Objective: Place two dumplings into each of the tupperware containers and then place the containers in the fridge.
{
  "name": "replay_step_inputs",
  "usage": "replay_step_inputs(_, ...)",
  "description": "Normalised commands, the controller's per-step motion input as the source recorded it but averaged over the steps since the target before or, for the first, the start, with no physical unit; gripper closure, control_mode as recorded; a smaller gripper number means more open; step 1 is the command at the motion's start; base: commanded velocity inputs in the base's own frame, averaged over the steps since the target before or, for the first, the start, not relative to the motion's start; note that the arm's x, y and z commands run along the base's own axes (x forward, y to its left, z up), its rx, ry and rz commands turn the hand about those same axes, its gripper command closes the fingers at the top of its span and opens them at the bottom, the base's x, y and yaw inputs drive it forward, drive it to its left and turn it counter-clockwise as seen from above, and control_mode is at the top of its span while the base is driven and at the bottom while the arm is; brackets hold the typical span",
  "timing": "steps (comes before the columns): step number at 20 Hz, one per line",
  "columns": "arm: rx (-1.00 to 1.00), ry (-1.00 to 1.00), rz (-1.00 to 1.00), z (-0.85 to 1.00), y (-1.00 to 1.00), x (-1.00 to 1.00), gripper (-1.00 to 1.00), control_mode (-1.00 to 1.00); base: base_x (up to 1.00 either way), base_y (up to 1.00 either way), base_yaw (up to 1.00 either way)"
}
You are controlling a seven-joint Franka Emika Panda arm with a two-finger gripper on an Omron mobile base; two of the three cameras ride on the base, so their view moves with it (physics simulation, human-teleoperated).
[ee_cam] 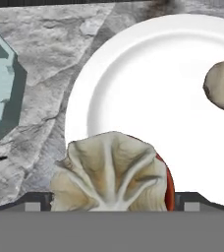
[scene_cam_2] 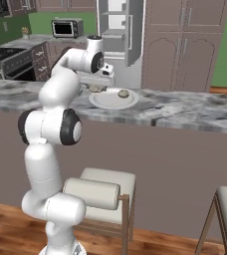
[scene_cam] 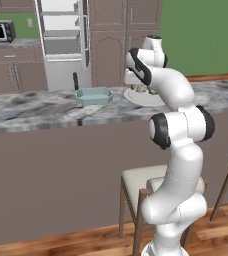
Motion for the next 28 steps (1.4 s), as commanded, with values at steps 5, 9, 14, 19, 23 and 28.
replay_step_inputs(5,0.0,0.01,0.05,0.4,0.81,0.0,1.0,-1.0,0.0,0.0,0.0)
replay_step_inputs(9,0.0,0.05,0.07,0.15,0.85,0.0,1.0,-1.0,0.0,0.0,0.0)
replay_step_inputs(14,0.0,0.08,0.06,0.01,0.82,0.01,1.0,-1.0,0.0,0.0,0.0)
replay_step_inputs(19,0.0,0.07,0.01,0.0,0.49,0.16,1.0,-1.0,0.0,0.0,0.0)
replay_step_inputs(23,0.0,0.02,0.0,0.0,0.0,0.31,1.0,-1.0,0.0,0.0,0.0)
replay_step_inputs(28,0.0,0.01,0.0,-0.02,-0.01,0.43,1.0,-1.0,0.0,0.0,0.0)
